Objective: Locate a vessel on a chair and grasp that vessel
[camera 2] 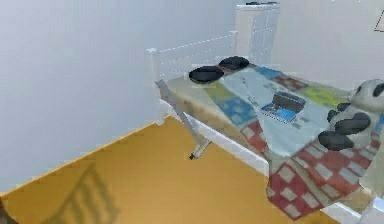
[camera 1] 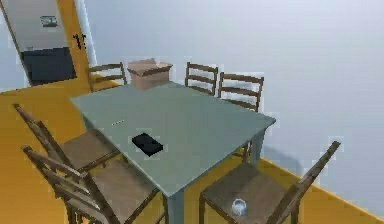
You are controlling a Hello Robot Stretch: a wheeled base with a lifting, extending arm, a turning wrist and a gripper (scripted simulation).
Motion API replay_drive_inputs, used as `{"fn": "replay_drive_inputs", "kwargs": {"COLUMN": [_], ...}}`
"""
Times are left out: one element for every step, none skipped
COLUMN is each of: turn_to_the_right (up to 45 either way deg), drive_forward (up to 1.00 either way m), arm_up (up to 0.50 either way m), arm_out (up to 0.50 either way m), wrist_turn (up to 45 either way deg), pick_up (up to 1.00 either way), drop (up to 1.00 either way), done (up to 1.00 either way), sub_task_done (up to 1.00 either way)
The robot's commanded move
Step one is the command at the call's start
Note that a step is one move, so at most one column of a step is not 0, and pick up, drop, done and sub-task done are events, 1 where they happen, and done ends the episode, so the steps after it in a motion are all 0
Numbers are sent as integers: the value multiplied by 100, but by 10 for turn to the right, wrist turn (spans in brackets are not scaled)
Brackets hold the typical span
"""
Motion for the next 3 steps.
{"fn": "replay_drive_inputs", "kwargs": {"turn_to_the_right": [-450,-240,-30], "drive_forward": [0,0,0], "arm_up": [0,0,0], "arm_out": [0,0,0], "wrist_turn": [0,0,0], "pick_up": [0,0,0], "drop": [0,0,0], "done": [0,0,0], "sub_task_done": [0,0,0]}}
